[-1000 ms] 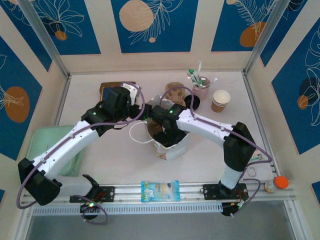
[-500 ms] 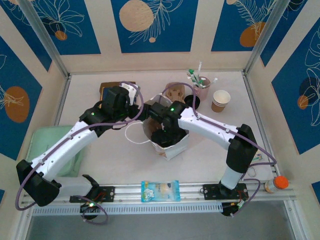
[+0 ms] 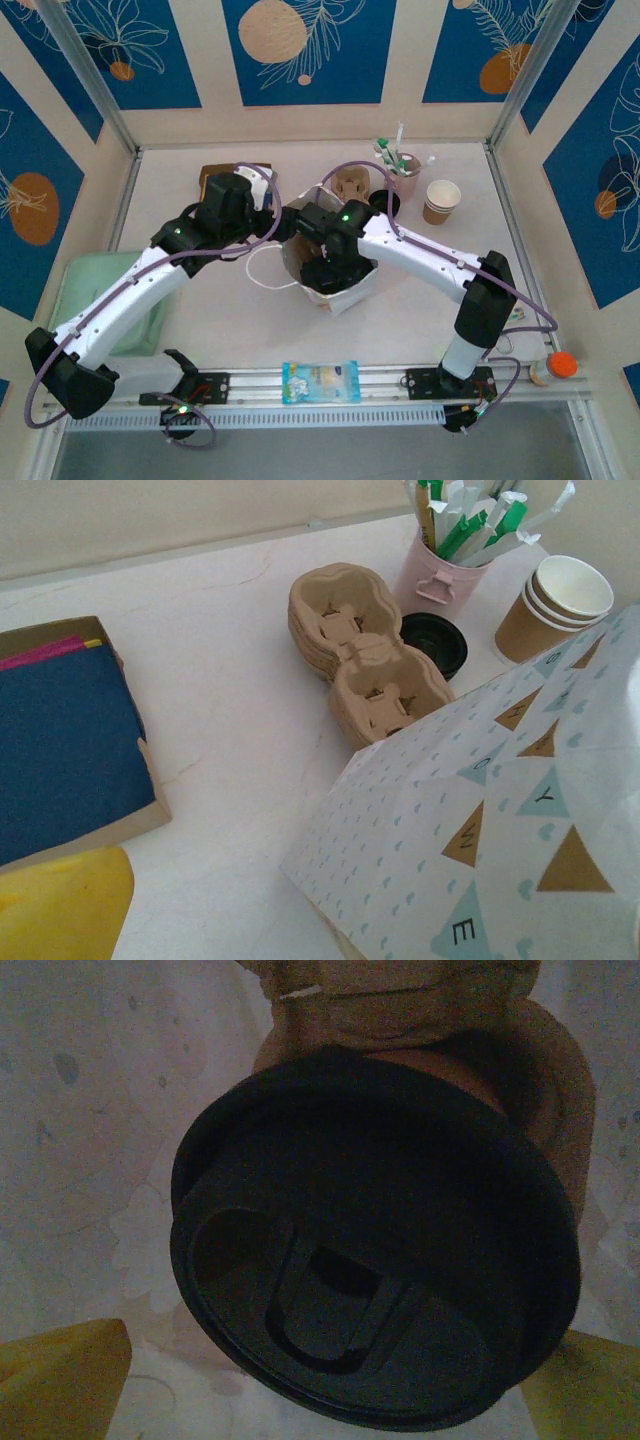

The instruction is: Pack the takeout coffee

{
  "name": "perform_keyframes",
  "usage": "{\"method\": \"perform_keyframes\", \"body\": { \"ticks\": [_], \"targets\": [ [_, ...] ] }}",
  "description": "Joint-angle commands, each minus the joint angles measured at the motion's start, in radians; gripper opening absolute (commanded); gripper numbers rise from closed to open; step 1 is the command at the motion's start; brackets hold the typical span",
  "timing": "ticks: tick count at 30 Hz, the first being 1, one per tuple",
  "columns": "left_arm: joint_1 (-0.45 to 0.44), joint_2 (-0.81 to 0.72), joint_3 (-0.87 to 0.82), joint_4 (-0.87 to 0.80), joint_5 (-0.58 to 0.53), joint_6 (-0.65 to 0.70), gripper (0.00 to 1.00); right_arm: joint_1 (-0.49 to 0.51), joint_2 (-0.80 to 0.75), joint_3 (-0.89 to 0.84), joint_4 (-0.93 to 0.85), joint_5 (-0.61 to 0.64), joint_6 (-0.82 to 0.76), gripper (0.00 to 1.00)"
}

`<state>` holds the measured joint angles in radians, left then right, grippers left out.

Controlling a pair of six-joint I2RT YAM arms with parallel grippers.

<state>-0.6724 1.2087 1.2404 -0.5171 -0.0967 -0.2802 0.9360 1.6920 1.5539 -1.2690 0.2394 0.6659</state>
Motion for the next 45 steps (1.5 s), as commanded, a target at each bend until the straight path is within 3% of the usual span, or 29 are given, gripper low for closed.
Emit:
{"method": "perform_keyframes", "body": {
  "ticks": [1,16,45],
  "targets": [
    [-0.009,-0.018,0.013,0.004,0.056,0.006,1.0,0.007,-0.027,0.026,0.007,0.021,0.012,0.99],
    [-0.009,-0.01,0.02,0.008,0.077,-0.011,1.0,-0.002,-0.072,0.021,0.051,-0.014,-0.014,0.99],
    [-0.009,-0.08,0.004,-0.001,0.04,-0.033,1.0,0.024,-0.129,0.149,-0.071,0.027,-0.009,0.99]
  ]
}}
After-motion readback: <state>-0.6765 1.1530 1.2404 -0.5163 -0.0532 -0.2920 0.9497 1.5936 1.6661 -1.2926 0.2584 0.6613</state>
